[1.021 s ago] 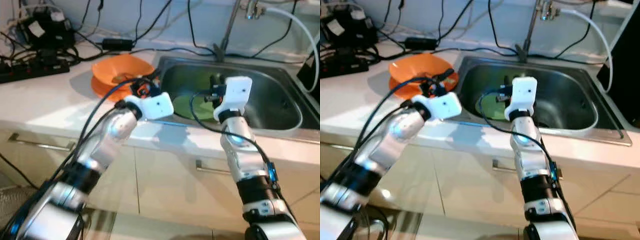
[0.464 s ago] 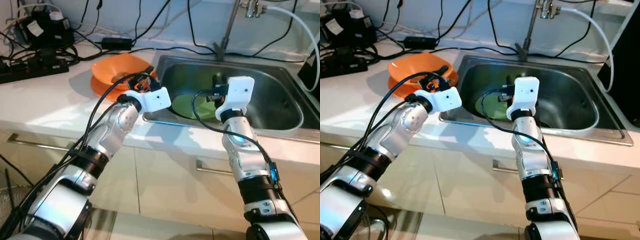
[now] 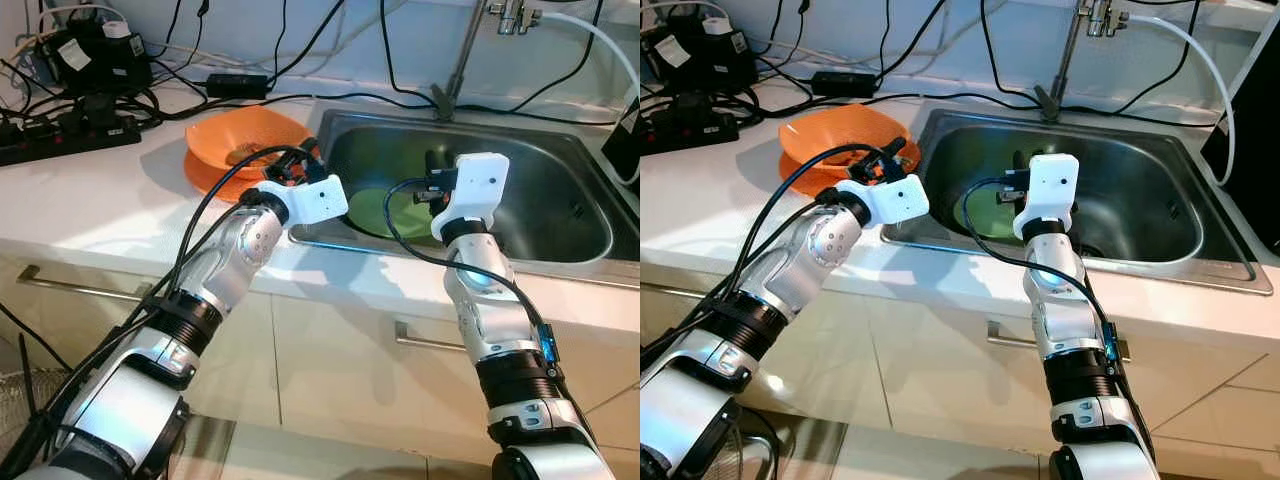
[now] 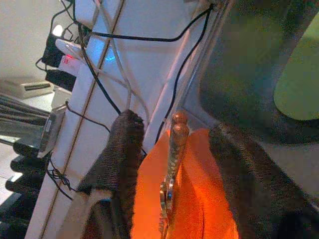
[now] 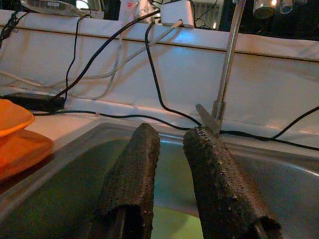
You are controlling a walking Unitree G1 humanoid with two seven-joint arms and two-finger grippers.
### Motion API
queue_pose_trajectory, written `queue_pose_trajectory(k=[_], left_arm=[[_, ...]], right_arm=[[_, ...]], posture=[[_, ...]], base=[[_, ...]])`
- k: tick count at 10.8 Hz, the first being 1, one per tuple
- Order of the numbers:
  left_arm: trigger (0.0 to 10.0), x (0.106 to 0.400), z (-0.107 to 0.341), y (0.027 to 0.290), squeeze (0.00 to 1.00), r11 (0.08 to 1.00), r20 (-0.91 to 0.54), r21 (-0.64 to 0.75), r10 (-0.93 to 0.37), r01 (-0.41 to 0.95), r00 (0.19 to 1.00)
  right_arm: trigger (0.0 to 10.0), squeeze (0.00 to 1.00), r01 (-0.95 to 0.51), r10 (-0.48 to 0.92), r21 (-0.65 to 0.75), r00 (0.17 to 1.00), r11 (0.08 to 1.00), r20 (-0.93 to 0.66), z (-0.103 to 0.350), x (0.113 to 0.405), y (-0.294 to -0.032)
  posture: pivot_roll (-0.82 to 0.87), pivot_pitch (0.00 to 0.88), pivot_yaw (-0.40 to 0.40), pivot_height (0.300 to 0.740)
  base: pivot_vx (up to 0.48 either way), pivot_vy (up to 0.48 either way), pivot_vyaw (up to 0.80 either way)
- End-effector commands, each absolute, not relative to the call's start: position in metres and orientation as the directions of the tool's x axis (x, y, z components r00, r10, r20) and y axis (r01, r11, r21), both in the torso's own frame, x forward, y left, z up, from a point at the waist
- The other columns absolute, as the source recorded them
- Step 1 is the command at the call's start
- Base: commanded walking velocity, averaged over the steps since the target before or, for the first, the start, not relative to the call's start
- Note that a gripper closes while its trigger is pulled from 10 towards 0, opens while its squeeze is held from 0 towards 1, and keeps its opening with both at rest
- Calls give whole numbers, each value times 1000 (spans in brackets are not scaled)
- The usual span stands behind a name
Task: Kitchen organization
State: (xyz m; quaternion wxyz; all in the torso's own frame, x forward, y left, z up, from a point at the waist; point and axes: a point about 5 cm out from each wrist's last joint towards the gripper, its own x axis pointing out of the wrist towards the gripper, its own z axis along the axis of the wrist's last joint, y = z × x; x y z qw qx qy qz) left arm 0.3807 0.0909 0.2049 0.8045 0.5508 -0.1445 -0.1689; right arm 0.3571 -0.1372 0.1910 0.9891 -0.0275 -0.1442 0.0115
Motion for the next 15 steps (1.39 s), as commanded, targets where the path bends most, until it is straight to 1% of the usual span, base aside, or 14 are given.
queue_pose_trajectory(k=[1, 7, 13, 14, 15], left_arm=[[0, 382, 211, 86, 0, 335, 61, 937, -444, 102, 894], [0, 382, 212, 82, 0, 337, 68, 936, -456, 102, 887], [0, 380, 223, 79, 0, 339, 134, 940, -471, 39, 872], [0, 380, 228, 78, 0, 321, 168, 947, -472, -8, 865], [0, 378, 241, 77, 0, 316, 236, 945, -480, -84, 845]], right_arm=[[10000, 0, -5, 19, -49, 956, 999, 293, 195, 358, -139], [10000, 0, -1, 15, -48, 957, 999, 291, 194, 358, -139], [10000, 0, 3, 11, -47, 956, 999, 294, 195, 358, -139], [10000, 0, 4, 10, -46, 956, 999, 294, 194, 358, -139], [10000, 0, 4, 10, -46, 956, 999, 294, 194, 358, -139]], posture=[[197, 28, -9, 740], [194, 26, -7, 740], [196, 22, -8, 740], [196, 21, -8, 740], [196, 20, -8, 740]], base=[[0, 0, 0], [0, 0, 0], [0, 0, 0], [0, 0, 0], [0, 0, 0]])
